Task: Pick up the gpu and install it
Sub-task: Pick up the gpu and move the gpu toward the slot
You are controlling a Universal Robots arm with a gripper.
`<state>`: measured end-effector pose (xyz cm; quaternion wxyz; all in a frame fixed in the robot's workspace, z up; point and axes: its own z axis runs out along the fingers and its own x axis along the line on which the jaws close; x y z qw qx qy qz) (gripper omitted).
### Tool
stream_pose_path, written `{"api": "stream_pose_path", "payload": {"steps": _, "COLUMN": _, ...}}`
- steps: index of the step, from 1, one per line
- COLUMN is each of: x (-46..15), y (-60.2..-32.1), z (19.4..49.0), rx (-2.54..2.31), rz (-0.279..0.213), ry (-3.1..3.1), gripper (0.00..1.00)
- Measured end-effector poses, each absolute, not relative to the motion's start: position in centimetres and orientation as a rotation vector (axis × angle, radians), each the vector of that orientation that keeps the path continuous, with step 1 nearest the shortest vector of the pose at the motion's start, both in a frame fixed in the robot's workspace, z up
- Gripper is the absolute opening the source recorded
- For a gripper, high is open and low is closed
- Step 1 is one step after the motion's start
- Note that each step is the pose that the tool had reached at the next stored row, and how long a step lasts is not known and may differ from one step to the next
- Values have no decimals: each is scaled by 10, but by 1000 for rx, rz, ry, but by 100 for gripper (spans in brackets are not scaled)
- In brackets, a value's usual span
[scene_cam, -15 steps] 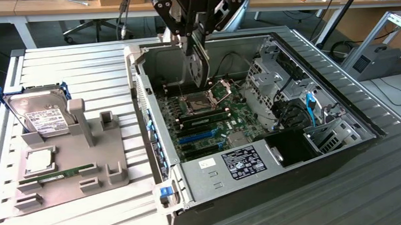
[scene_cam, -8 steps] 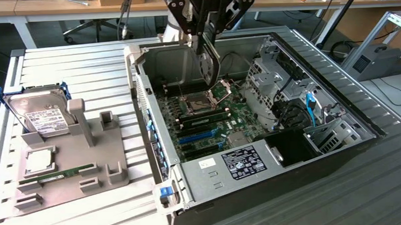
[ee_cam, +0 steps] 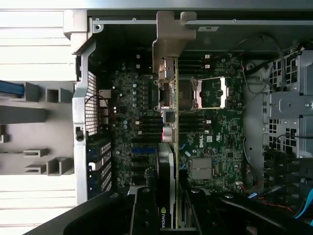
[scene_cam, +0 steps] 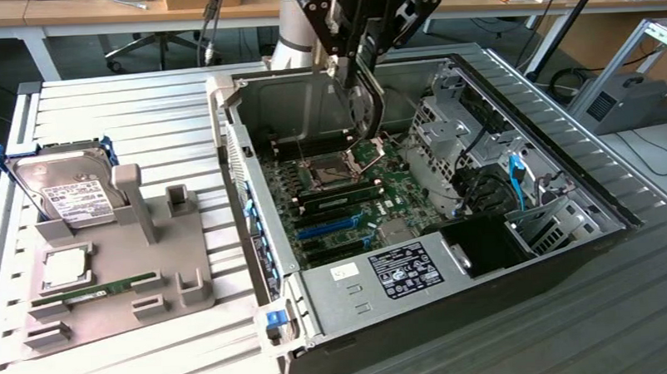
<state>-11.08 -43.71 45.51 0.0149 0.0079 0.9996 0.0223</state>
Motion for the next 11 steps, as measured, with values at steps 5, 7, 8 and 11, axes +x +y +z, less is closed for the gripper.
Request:
{"api": "stream_pose_path", "payload": {"steps": 5, "x": -98, "y": -437, "z": 455, "rx": 25, "rz": 70, "ry": 3111, "gripper": 27}}
{"api": "stream_pose_path", "payload": {"steps": 7, "x": -91, "y": -437, "z": 455, "rx": 25, "rz": 69, "ry": 3111, "gripper": 27}}
{"api": "stream_pose_path", "payload": {"steps": 8, "x": -89, "y": -437, "z": 455, "rx": 25, "rz": 69, "ry": 3111, "gripper": 27}}
{"api": "stream_pose_path", "payload": {"steps": 11, "x": -79, "y": -437, "z": 455, "rx": 25, "rz": 69, "ry": 3111, "gripper": 27}}
